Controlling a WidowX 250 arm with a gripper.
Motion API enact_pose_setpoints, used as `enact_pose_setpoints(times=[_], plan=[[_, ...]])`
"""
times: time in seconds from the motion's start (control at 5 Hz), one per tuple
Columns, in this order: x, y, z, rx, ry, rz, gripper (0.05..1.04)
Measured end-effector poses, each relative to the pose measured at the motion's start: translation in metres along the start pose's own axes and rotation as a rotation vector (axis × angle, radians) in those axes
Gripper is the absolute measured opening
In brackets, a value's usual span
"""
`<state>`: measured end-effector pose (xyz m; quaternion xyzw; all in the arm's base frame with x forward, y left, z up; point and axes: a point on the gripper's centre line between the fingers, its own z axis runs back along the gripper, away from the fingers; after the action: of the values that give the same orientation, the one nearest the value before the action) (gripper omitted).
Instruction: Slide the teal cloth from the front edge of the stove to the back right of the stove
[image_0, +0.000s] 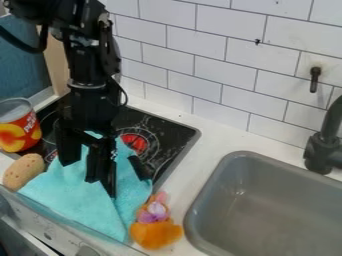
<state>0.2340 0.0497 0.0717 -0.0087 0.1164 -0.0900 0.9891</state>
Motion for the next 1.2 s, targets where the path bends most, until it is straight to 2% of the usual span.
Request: enact_pose_setpoints(times=[0.4,0.6,0.8,1.0,1.2], plan=[[0.003,0.002,-0.018,-0.002,0.048,-0.013,1.001],[0.008,0.002,-0.035,-0.028,0.105,-0.015,1.001],[0.02,0.006,-0.041,-0.047,0.151,0.008,1.001],[0.033,0.008,-0.042,-0.063,0.153,0.017,1.001],[0.055,0.013,-0.037,-0.063,0.106,0.025,1.001]])
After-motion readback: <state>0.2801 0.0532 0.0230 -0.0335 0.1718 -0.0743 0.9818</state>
